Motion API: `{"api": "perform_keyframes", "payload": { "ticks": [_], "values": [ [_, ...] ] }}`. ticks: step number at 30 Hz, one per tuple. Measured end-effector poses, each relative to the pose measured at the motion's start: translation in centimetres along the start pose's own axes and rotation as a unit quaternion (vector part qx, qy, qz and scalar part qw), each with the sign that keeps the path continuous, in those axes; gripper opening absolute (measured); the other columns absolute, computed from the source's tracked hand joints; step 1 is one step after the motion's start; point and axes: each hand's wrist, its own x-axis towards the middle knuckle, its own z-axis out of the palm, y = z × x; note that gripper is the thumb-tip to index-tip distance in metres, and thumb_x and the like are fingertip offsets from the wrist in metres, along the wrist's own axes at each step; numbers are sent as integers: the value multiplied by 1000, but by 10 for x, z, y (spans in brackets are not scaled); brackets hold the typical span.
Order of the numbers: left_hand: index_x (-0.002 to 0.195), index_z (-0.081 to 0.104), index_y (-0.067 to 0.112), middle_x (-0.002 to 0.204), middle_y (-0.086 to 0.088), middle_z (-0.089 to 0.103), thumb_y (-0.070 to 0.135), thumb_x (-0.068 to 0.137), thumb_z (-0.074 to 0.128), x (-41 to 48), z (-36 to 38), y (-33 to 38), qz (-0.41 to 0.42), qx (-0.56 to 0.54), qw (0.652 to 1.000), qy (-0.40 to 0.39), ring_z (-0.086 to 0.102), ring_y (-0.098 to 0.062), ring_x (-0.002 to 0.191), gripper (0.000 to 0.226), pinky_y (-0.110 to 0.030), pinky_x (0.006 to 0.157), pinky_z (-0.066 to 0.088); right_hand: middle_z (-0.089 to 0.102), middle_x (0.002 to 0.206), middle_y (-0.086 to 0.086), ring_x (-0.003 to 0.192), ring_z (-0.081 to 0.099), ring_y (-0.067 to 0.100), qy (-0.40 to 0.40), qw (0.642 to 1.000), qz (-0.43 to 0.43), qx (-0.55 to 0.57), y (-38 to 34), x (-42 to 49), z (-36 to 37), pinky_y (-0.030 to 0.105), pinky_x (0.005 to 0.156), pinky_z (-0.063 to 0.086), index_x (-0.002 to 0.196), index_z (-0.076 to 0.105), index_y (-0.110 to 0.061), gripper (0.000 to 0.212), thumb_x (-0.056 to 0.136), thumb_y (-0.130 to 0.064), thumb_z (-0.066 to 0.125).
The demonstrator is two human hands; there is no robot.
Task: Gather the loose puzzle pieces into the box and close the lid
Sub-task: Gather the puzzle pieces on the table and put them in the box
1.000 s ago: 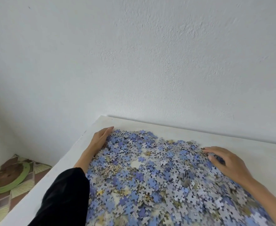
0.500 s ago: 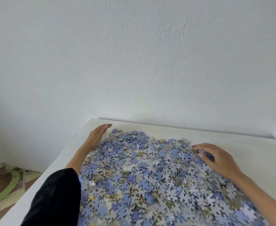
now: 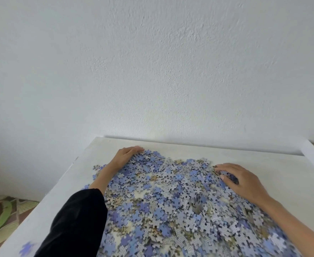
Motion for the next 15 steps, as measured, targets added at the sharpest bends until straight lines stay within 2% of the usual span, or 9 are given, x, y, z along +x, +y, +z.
{"api": "perform_keyframes", "payload": {
  "ticks": [4,6,9,11,15],
  "values": [
    [108,69,19,122,-1,63,37,97,39,-11,4,4,16,-11,1000,-24,51,-12,115,37,-24,99,30,50,126,-22,116,39,-5,-2,1000,-3,-1,1,0,1,21,89,37,118,56,-39,29,90,-37,52],
    [108,70,18,115,-7,67,38,96,41,-12,5,7,22,-18,1000,-6,57,-16,104,37,-28,96,37,47,123,-26,116,39,-5,-2,1000,-2,5,1,-1,0,21,90,36,117,54,-43,27,90,-37,51],
    [108,66,18,115,-2,66,32,97,42,-6,5,13,34,-45,998,31,59,-17,110,30,-24,89,45,48,124,-24,115,38,-6,-2,1000,-1,4,1,-1,1,21,91,35,118,55,-40,28,91,-37,51],
    [113,64,22,119,6,62,35,97,42,1,8,18,39,-32,999,21,54,-13,116,30,-20,88,41,49,125,-23,115,37,-6,-3,1000,1,3,1,0,1,22,92,35,118,56,-38,28,91,-36,51],
    [125,58,24,131,6,55,40,96,40,15,28,26,42,-12,998,-36,46,-12,123,37,-30,103,31,49,127,-24,117,37,-7,-8,1000,2,1,1,0,0,20,92,36,119,55,-40,28,91,-38,50]
  ]
}}
